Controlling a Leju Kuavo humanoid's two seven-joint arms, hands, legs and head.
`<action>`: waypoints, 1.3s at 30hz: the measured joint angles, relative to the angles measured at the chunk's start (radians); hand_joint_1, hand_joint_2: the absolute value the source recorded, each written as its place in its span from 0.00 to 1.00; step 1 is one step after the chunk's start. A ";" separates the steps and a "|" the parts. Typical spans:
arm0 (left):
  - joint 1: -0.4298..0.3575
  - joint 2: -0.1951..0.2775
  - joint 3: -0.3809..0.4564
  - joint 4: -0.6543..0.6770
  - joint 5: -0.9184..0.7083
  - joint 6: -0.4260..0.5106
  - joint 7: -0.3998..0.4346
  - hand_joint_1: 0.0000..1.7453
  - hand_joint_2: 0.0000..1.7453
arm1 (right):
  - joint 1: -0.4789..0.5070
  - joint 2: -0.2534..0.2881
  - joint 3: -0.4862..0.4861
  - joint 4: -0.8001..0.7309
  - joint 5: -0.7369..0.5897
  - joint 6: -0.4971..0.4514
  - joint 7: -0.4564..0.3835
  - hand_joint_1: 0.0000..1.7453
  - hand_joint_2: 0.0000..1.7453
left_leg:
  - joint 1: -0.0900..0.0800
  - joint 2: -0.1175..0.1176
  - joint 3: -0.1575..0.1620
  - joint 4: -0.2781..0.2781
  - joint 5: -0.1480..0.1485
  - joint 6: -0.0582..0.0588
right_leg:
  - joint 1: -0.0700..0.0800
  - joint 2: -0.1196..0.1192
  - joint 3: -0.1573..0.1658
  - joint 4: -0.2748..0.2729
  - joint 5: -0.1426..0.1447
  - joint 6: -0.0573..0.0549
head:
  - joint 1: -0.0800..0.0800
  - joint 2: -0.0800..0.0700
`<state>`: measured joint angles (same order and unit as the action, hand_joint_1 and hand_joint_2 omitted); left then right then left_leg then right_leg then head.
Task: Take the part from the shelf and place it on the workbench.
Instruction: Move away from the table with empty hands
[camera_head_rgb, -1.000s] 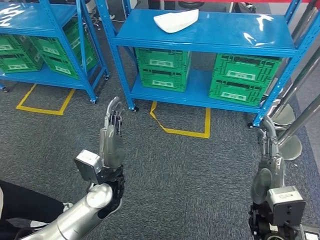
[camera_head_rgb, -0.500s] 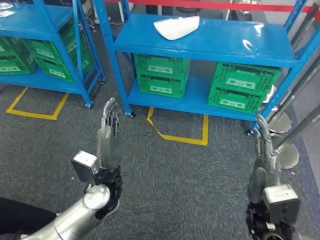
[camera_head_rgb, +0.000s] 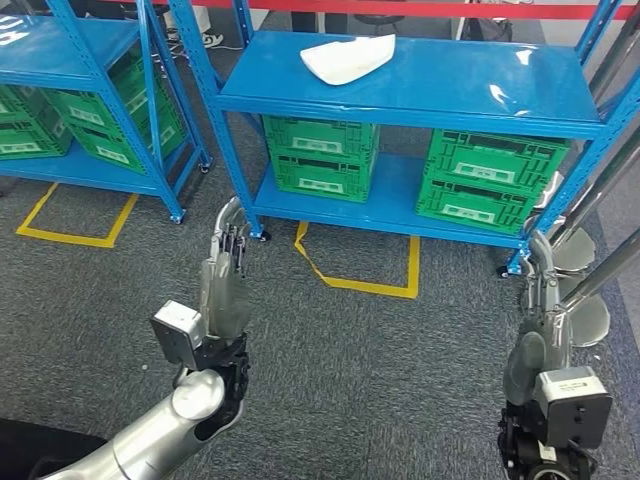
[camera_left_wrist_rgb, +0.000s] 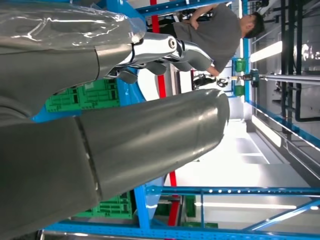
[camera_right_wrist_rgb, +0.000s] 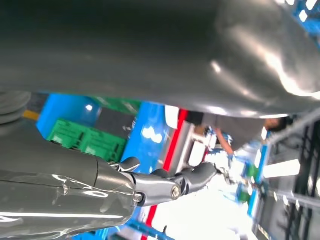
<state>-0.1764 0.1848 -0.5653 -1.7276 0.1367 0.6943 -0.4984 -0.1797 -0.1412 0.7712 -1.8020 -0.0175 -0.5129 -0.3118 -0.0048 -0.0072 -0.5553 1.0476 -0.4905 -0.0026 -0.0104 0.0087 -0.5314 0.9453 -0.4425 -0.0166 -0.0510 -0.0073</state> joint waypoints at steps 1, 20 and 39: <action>0.000 0.001 0.000 0.000 -0.001 0.000 0.001 0.00 0.00 | -0.001 0.000 0.000 0.000 0.000 -0.001 0.000 0.00 0.00 | 0.003 0.001 -0.043 0.067 -0.018 -0.007 | -0.001 0.000 0.006 -0.002 -0.005 -0.003 | -0.003 0.000; 0.007 0.008 -0.002 -0.004 -0.001 0.000 0.003 0.00 0.00 | -0.002 0.000 0.005 -0.001 0.001 -0.006 0.001 0.00 0.00 | 0.001 0.000 0.014 -0.110 0.053 0.045 | -0.001 -0.002 -0.112 0.281 -0.177 0.048 | 0.001 0.000; 0.003 0.011 -0.004 -0.005 -0.009 0.000 0.008 0.00 0.00 | -0.005 0.000 0.008 0.001 0.000 0.001 -0.004 0.00 0.00 | 0.019 0.005 -0.111 -0.035 0.091 -0.018 | -0.011 0.007 0.062 -0.002 -0.060 0.012 | -0.023 0.000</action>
<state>-0.1731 0.1957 -0.5693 -1.7329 0.1274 0.6943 -0.4909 -0.1849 -0.1409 0.7793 -1.8014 -0.0176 -0.5117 -0.3155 0.0145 -0.0021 -0.6665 1.0125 -0.3994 -0.0211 -0.0219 0.0156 -0.4689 0.9430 -0.5025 -0.0043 -0.0740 -0.0072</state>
